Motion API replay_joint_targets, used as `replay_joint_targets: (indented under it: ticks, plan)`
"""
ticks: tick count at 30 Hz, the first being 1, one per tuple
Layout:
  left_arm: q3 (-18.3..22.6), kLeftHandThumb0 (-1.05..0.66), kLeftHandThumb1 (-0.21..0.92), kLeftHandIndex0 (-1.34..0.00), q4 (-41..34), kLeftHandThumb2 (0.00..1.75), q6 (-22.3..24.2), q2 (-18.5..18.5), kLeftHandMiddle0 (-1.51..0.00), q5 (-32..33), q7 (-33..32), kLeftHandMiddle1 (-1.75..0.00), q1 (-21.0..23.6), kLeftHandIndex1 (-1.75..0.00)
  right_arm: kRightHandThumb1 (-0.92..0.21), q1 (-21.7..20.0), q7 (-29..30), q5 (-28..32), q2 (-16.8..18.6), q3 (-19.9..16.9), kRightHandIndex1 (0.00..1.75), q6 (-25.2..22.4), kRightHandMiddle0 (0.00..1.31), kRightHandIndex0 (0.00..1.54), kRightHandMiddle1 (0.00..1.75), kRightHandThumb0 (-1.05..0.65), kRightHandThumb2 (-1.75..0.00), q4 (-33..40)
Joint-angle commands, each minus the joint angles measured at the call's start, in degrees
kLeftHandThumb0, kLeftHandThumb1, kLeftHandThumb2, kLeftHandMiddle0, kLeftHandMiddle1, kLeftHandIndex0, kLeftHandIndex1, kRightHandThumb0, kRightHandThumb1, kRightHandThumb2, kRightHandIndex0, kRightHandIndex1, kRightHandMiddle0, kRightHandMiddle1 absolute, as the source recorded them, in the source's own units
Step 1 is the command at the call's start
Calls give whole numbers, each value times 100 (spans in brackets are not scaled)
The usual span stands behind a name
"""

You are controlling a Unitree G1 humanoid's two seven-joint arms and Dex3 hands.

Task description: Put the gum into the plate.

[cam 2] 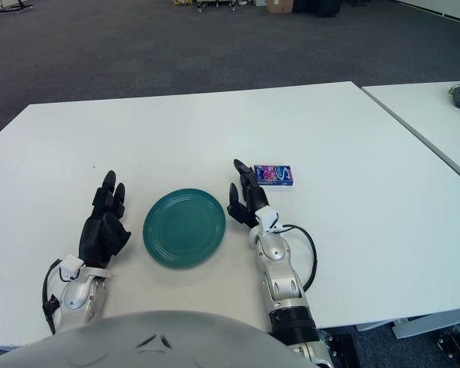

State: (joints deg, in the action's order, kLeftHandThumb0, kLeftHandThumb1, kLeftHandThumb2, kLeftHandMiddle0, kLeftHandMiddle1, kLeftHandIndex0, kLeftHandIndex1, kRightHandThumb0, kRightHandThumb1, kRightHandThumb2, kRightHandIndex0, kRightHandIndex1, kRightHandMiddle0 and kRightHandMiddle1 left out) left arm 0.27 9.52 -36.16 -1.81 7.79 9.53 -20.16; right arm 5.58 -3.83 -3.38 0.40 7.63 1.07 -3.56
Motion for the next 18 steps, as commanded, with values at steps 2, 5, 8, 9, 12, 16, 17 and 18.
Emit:
replay_joint_targets:
  ticks: [2, 5, 8, 9, 12, 16, 17, 18]
  plan:
    - [43, -105, 92, 0, 391, 106, -109, -13, 0, 67, 76, 0, 48, 0, -92, -339, -236, -216, -281, 155, 3, 168, 0, 18, 55, -66, -81, 407]
    - [57, -105, 92, 0, 438, 107, -92, -13, 0, 95, 99, 0, 76, 0, -92, -519, -285, -312, -328, 251, 4, 520, 0, 21, 62, -64, -79, 513]
    - [71, -105, 92, 0, 468, 108, -57, -22, 0, 128, 125, 0, 97, 0, -92, -756, -288, -366, -375, 271, 4, 936, 0, 28, 77, -64, -74, 601]
    - [66, -105, 92, 0, 459, 108, -36, -26, 0, 139, 139, 0, 95, 0, -92, -838, -256, -423, -439, 241, 4, 1212, 0, 29, 79, -64, -73, 571]
    - [61, -105, 92, 0, 439, 107, 19, -36, 0, 165, 178, 0, 98, 0, -92, -1032, -137, -598, -612, 152, 6, 1942, 2, 35, 86, -63, -68, 447]
    - [66, -105, 92, 0, 413, 106, 119, -60, 0, 207, 199, 0, 110, 0, -92, -1512, 45, -986, -1024, -104, 8, 2805, 6, 43, 91, -63, -61, 337]
    - [70, -105, 92, 0, 411, 105, 141, -67, 0, 214, 196, 0, 117, 0, -92, -1657, 166, -1188, -1110, -149, 9, 2987, 7, 45, 92, -64, -59, 267]
    - [74, -105, 92, 0, 416, 104, 159, -71, 0, 220, 195, 0, 129, 0, -92, -1759, 255, -1330, -1163, -179, 9, 3125, 8, 46, 93, -64, -58, 195]
